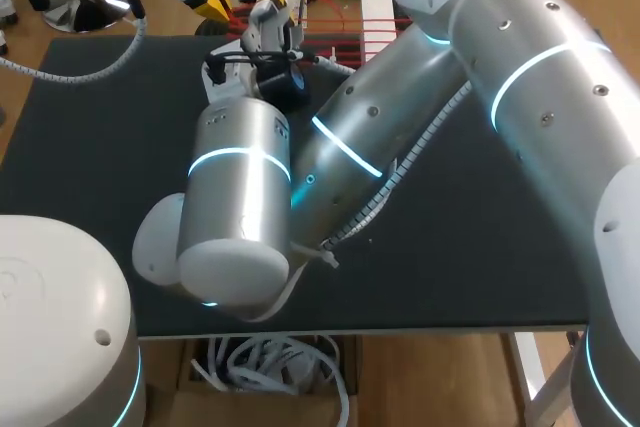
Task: Grab the tape and strap the tape.
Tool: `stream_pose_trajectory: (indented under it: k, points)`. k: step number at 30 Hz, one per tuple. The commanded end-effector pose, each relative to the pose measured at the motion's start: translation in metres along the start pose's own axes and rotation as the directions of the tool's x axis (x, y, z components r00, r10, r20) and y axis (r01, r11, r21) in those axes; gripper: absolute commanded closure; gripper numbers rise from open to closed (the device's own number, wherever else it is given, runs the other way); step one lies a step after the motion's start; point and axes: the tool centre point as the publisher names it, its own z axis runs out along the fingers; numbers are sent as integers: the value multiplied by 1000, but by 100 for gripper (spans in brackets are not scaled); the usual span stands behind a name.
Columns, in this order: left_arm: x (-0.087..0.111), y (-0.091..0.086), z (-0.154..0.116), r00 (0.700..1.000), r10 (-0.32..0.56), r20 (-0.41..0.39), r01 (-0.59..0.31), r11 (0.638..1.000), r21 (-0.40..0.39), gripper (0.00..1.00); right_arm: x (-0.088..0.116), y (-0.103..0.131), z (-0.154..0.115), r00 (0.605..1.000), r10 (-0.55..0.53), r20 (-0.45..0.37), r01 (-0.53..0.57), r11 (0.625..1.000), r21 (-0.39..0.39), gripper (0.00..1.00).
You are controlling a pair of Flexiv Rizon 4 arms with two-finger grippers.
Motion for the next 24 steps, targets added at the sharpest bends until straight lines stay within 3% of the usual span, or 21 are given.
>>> stream_pose_trajectory:
  k: [1, 24]
  points:
    - [0, 0, -1, 1000, -1, -2, 1, 1000, -2, 100, -1, -1, 1, 1000, -5, -2, 5, 1000, -2, 100]
    - [0, 0, -1, 1000, -1, -2, 1, 1000, -2, 100, -3, 3, 3, 1000, 1, -1, -1, 1000, -13, 100]
